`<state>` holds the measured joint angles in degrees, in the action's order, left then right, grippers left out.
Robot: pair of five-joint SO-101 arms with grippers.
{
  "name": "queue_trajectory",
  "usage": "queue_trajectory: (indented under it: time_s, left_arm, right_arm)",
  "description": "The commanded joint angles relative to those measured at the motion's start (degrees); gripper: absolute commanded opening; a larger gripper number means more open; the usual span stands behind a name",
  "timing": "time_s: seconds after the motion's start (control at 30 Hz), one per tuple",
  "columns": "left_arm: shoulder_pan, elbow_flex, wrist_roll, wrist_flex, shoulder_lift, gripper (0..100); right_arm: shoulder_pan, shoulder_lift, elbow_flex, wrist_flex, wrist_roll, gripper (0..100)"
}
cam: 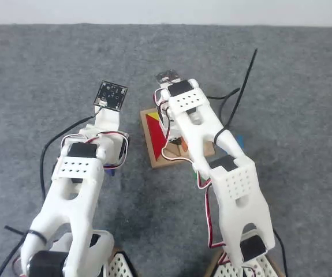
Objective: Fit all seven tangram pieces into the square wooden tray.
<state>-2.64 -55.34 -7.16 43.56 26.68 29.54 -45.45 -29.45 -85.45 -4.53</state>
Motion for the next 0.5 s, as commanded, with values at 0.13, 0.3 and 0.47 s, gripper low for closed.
queue_trajectory:
  time_s: [0.13, 0.3, 0.47]
  left_arm:
    - [-0.18, 1.63, 0.18, -0.53, 0.09, 13]
    - [-0.18, 1.54, 0.18, -0.53, 0.09, 13]
    - [-0.18, 1.54, 0.18, -0.53, 0.09, 13]
  right_arm:
    - [-3.03, -1.71, 0.0, 0.66, 1.14, 17.7]
    - [-5.05, -4.44, -4.75, -1.63, 0.09, 17.6]
    - [-9.89, -6.2, -8.53, -2.51, -1.23, 10.2]
